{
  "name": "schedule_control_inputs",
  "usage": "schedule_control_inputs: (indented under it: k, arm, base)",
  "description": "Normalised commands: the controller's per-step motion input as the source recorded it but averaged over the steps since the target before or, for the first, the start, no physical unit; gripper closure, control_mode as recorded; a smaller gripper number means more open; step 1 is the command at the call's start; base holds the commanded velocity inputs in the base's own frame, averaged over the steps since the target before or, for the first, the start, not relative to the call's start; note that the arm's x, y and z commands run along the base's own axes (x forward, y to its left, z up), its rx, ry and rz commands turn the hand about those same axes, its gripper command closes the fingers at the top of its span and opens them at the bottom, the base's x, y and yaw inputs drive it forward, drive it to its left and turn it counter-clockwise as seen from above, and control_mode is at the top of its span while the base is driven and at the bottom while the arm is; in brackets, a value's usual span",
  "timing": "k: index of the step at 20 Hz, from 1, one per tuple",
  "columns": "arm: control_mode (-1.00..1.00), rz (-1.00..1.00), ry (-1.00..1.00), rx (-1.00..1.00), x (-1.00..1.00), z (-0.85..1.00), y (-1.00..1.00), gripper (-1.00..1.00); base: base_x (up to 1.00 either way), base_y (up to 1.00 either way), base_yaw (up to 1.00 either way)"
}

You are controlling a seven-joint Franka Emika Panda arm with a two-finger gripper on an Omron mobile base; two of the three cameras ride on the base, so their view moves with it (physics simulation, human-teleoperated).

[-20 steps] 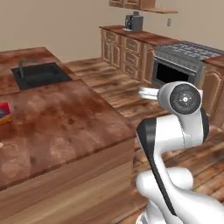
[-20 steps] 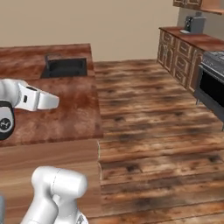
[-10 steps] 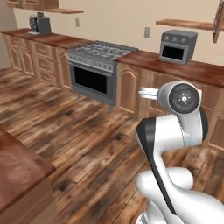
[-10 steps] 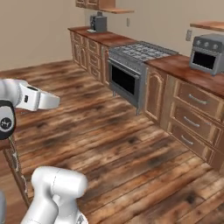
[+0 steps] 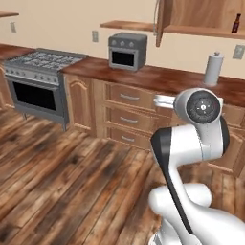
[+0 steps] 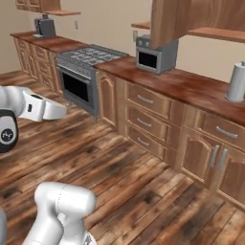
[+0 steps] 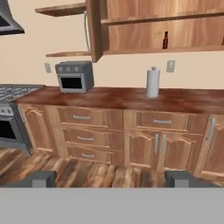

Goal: Move the condiment bottle and condiment bottle from the cabinet to the dining counter.

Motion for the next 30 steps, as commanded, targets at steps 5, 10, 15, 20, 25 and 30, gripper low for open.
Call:
schedule_control_inputs:
  k: [5,10,15,20,25,30]
  arm:
    - [1.00,0.00,0.00,0.00,0.00,0.00,0.00,-1.00]
    - [1.00,0.00,0.00,0.00,0.00,0.00,0.00,-1.00]
    - [1.00,0.00,0.00,0.00,0.00,0.00,0.00,-1.00]
    - [1.00,0.00,0.00,0.00,0.00,0.00,0.00,-1.00]
    - [1.00,0.00,0.00,0.00,0.00,0.00,0.00,-1.00]
    - [1.00,0.00,0.00,0.00,0.00,0.00,0.00,-1.00]
  base:
    - [0.77,-0.74,-0.01]
    - [0.90,-0.52,-0.01]
    - [0.60,-0.84,-0.22]
    - [0.59,-0.73,-0.34]
    - [0.46,-0.50,-0.27]
    - [0.36,-0.30,-0.21]
